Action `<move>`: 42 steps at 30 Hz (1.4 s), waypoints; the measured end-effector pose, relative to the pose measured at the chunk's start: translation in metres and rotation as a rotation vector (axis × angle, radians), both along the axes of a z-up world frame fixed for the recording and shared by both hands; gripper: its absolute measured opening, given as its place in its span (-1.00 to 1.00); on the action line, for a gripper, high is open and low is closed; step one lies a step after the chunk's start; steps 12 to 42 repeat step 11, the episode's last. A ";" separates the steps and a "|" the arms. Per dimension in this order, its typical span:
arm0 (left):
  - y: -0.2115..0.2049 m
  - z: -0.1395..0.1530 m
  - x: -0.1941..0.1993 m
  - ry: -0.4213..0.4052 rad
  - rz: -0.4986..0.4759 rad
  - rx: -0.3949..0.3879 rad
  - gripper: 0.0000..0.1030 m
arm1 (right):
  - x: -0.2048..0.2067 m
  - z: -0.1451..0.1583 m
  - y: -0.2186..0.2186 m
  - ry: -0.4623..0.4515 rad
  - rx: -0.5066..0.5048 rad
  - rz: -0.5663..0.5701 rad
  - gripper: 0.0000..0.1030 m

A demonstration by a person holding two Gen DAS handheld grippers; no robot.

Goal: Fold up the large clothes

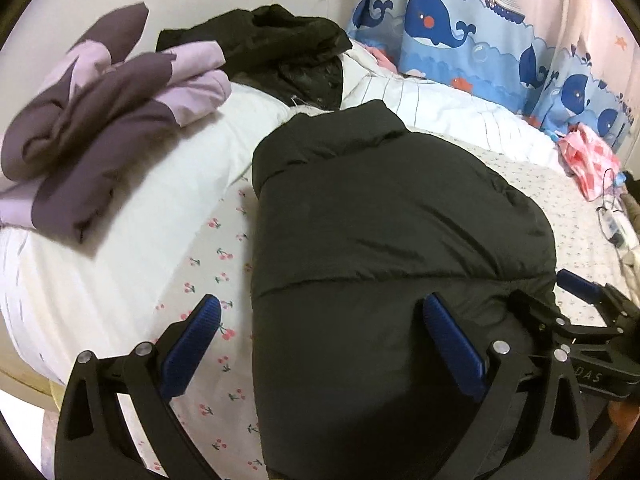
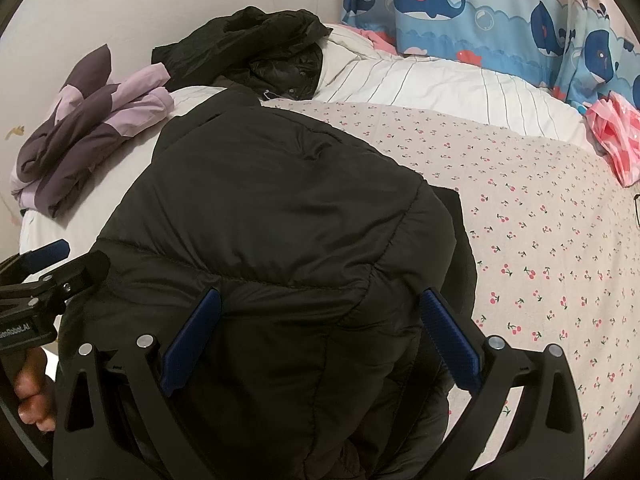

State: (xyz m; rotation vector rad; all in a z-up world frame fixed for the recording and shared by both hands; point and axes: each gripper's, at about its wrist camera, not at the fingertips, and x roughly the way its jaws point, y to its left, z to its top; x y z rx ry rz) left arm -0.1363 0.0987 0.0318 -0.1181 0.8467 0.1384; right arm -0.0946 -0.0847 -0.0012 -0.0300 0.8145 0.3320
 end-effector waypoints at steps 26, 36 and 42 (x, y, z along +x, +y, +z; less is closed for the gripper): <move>-0.006 -0.006 0.005 0.058 0.027 0.051 0.89 | -0.014 0.004 0.024 -0.100 -0.141 0.001 0.86; -0.006 -0.006 0.005 0.058 0.027 0.051 0.89 | -0.014 0.004 0.024 -0.100 -0.141 0.001 0.86; -0.006 -0.006 0.005 0.058 0.027 0.051 0.89 | -0.014 0.004 0.024 -0.100 -0.141 0.001 0.86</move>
